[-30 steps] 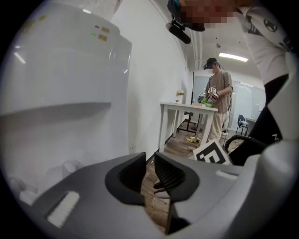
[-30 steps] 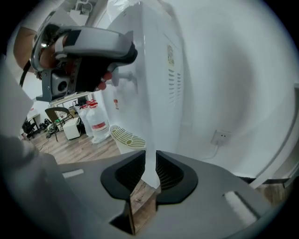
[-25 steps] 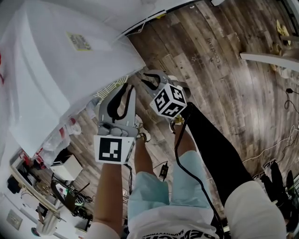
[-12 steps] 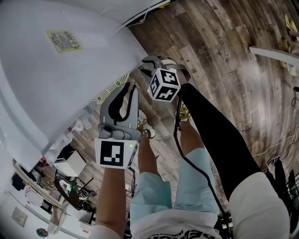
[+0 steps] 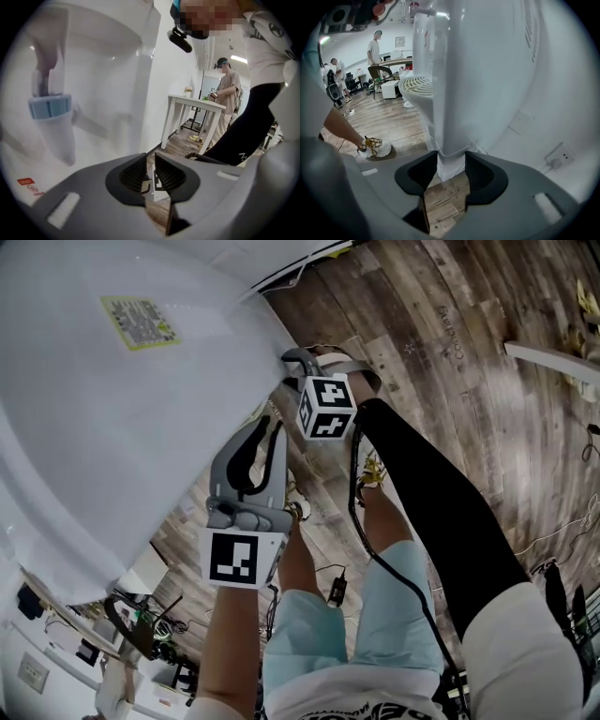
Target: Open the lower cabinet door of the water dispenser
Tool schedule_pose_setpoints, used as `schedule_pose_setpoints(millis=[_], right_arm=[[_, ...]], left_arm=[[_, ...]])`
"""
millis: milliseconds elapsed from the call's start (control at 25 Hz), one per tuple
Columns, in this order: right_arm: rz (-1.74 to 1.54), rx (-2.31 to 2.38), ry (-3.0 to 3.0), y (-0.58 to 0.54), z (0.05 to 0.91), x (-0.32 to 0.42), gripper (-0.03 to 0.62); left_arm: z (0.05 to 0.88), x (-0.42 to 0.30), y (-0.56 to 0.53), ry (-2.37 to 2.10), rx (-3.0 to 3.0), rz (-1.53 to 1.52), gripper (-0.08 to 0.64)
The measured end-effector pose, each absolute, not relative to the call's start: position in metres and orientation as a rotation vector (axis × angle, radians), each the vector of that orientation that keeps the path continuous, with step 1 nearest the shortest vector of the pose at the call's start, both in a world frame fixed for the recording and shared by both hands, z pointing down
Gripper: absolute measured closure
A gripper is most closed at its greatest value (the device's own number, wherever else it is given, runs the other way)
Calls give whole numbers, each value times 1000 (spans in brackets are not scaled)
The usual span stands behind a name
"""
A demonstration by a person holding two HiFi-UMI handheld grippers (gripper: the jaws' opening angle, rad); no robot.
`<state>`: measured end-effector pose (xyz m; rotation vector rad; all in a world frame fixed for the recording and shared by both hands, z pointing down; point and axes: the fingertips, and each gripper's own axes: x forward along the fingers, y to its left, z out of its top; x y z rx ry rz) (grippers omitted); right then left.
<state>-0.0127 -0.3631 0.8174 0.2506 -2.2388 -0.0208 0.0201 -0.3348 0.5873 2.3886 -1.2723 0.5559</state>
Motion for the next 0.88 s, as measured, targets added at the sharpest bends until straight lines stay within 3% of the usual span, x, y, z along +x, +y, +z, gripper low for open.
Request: schedule_pose_setpoints(millis=[880], right_arm=[[-56, 125, -2215, -358, 819, -13, 410]], left_arm=[[593, 25, -334, -1238, 2418, 533, 491]])
